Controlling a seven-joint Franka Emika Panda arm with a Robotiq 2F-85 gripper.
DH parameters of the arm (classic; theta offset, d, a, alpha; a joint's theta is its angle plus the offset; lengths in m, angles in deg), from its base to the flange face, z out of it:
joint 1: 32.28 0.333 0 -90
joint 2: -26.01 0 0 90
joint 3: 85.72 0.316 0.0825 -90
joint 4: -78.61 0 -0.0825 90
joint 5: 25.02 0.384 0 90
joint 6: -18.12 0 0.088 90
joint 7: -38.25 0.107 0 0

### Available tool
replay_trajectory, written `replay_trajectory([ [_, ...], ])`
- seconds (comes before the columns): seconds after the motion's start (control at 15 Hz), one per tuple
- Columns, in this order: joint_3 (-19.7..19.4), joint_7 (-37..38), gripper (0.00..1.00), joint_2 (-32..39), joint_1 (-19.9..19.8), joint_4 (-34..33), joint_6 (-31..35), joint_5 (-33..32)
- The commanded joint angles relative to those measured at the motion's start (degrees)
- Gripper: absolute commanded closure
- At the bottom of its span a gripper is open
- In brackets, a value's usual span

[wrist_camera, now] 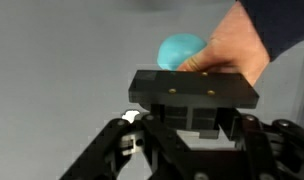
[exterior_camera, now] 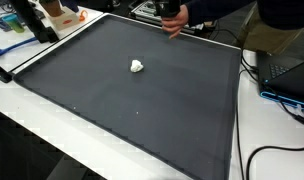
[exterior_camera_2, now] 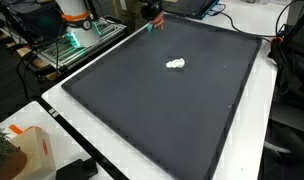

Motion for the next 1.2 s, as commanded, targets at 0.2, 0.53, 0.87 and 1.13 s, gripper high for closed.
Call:
replay_trajectory([
  [0.2, 0.6, 1.9, 0.17, -0.6, 0.0, -0.4, -3.4, 1.4],
  [0.53, 0.7, 2.6, 0.66, -0.8, 0.0, -0.5, -3.7, 1.4],
  [0.87, 0.3, 1.2, 0.73, -1.0, 0.7, -0.8, -4.0, 2.8],
  [1.13, 0.1, 1.2, 0.28, -0.8, 0.7, -0.8, -4.0, 4.2],
])
